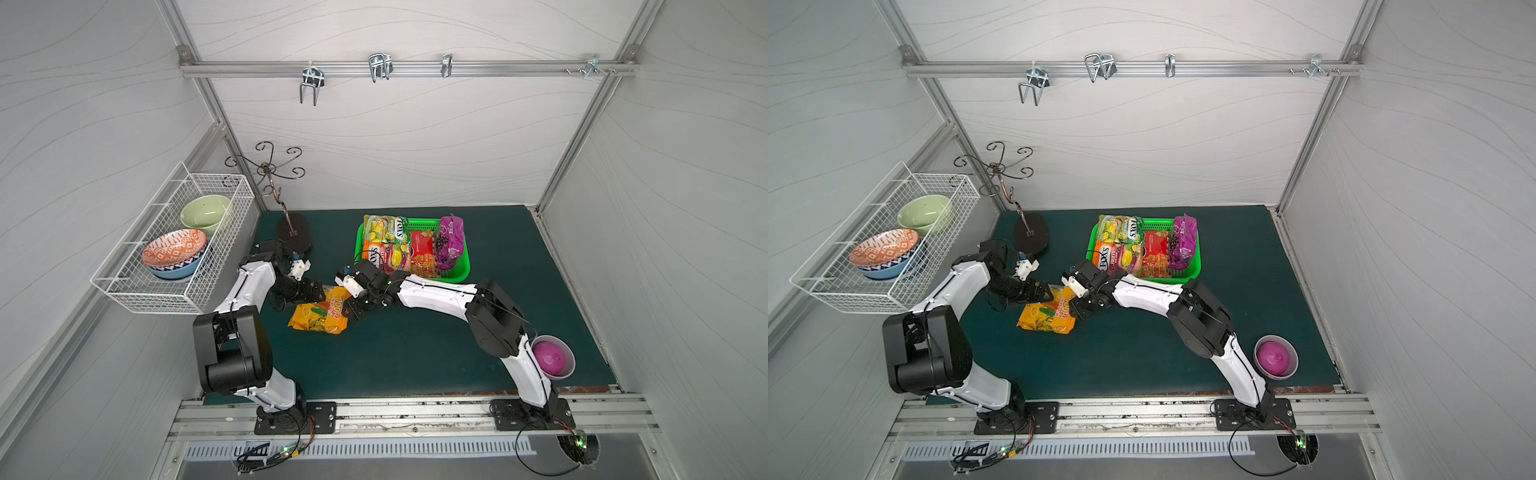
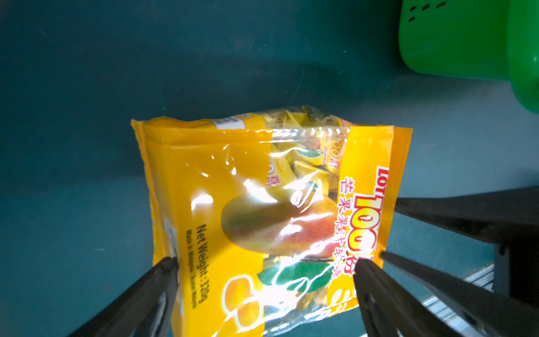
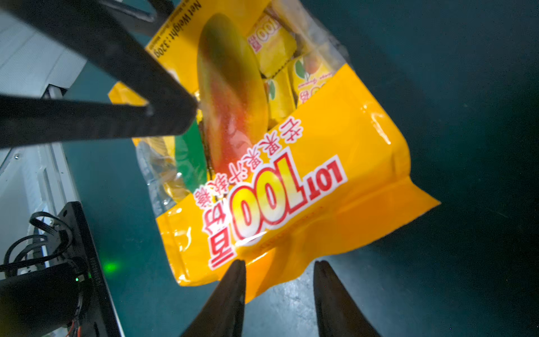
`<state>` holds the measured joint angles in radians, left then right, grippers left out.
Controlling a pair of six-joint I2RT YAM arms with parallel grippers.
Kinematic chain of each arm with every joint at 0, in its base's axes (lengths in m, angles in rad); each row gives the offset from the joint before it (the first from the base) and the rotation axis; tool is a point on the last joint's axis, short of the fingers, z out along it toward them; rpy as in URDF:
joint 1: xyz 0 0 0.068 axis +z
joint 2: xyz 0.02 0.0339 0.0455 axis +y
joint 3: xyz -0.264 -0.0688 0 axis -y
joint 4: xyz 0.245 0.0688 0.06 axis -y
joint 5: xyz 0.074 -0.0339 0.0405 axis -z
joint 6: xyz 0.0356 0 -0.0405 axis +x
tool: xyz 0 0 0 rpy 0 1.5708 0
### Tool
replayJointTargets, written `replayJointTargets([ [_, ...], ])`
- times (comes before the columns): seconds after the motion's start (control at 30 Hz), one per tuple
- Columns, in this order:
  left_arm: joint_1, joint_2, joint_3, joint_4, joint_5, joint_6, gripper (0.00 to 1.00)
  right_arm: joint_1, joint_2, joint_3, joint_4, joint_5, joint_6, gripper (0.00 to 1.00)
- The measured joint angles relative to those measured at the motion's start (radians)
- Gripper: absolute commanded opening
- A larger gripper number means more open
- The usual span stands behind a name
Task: Put the candies in the basket
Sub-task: Pick up the candy at the center of the board.
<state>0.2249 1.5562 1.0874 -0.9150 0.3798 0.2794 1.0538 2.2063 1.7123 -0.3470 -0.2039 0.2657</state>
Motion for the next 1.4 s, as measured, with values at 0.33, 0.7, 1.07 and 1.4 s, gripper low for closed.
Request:
replayJointTargets([
  [0.33, 0.002, 0.001, -0.038, 0.029, 0.025, 0.006, 0.96, -0.014, 0.013, -0.009, -0.001, -0.038, 0.027, 0.19],
  [0.7, 0.003, 0.004, -0.056, 0.040, 0.055, 0.026, 0.95, -0.022, 0.070, 0.049, -0.015, -0.114, 0.032, 0.26],
  [1.07, 0.004, 0.008, -0.043, -0.048, 0.069, 0.085, 0.97, -0.032, 0.057, 0.000, 0.010, -0.153, 0.038, 0.00],
  [1.4, 0.006, -0.101, -0.039, -0.140, 0.023, 0.146, 0.98, -0.010, -0.169, -0.172, -0.044, -0.134, -0.013, 0.00],
])
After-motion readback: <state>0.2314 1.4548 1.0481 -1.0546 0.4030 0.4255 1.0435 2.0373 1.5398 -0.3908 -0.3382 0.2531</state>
